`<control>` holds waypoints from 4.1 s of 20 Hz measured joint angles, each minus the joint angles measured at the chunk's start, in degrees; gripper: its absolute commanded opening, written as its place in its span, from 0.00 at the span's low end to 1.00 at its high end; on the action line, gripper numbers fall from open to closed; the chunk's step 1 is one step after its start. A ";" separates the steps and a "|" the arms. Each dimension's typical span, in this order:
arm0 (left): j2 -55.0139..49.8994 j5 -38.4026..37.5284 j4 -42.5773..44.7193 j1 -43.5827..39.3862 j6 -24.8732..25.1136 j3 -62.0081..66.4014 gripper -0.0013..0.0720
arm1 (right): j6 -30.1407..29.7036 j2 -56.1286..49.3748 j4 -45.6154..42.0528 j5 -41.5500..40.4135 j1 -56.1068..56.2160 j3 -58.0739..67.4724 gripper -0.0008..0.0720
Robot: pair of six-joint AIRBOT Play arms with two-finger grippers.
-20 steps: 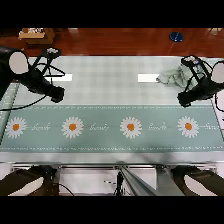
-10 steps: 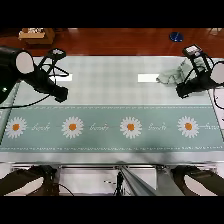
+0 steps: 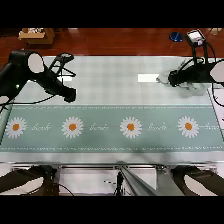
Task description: Fold the shirts.
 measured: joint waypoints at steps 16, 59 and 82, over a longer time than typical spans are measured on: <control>1.84 0.92 -0.55 0.00 -0.02 4.81 1.00 | 8.59 -2.14 -12.55 -21.77 -2.64 0.26 0.83; 23.10 -8.09 -0.57 0.00 -4.57 35.23 1.00 | 19.37 15.58 -10.80 -15.10 3.50 23.80 0.05; 28.61 -6.43 -3.61 0.00 -6.91 0.81 1.00 | 5.01 -20.61 -10.16 24.30 23.10 15.32 0.61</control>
